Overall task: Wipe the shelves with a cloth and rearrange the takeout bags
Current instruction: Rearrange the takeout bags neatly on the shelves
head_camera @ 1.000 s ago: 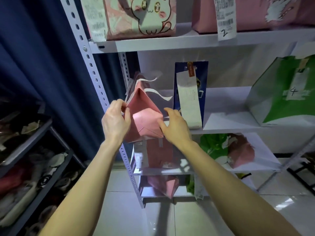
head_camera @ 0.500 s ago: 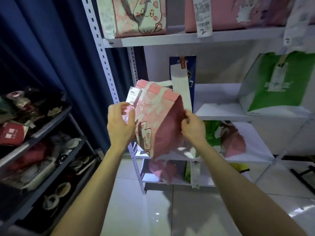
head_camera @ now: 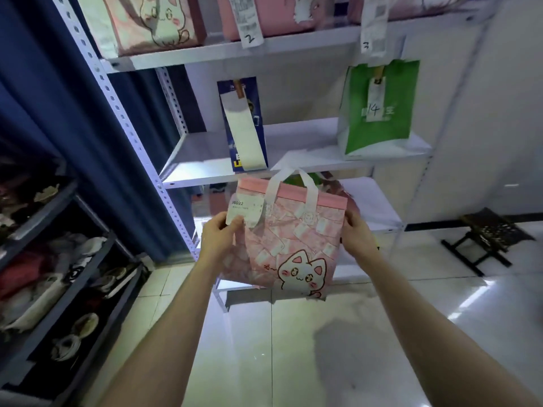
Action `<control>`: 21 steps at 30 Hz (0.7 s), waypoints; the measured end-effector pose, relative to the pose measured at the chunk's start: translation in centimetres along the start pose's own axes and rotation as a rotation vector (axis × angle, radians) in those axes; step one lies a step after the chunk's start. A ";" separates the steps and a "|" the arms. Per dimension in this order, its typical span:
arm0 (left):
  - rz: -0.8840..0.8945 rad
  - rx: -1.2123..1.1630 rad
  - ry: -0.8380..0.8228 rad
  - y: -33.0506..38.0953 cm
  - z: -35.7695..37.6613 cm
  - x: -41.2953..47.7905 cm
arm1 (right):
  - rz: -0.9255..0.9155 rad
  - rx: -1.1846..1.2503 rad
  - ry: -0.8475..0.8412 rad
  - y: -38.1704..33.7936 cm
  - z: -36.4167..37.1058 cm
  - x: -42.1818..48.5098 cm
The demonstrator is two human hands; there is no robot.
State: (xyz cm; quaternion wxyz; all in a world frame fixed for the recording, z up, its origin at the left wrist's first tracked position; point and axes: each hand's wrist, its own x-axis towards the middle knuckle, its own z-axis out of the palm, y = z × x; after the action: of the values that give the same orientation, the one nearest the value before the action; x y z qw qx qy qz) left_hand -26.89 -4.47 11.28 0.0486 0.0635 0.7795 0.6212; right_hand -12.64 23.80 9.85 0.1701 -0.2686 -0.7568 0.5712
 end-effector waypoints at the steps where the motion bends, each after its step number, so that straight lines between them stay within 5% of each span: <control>1: -0.019 -0.010 -0.009 0.0 0.6 -0.2 | 0.043 0.047 0.020 0.3 -0.4 -0.5; 5: -0.045 -0.017 0.011 -0.4 3.2 -0.6 | 0.133 0.214 -0.055 1.7 -1.4 -2.3; 9: -0.064 -0.006 -0.025 -1.5 5.1 -0.3 | 0.059 0.051 -0.024 3.3 -1.5 -2.2; 21: -0.155 0.119 -0.222 -5.3 11.7 6.9 | 0.210 -0.202 0.107 6.6 -2.7 4.8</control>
State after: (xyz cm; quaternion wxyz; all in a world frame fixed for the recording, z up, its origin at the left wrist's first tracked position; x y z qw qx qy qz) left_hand -32.13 6.69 3.48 0.1786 0.0744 0.8072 0.5576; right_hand -13.52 30.12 4.10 0.1217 -0.3922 -0.7679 0.4917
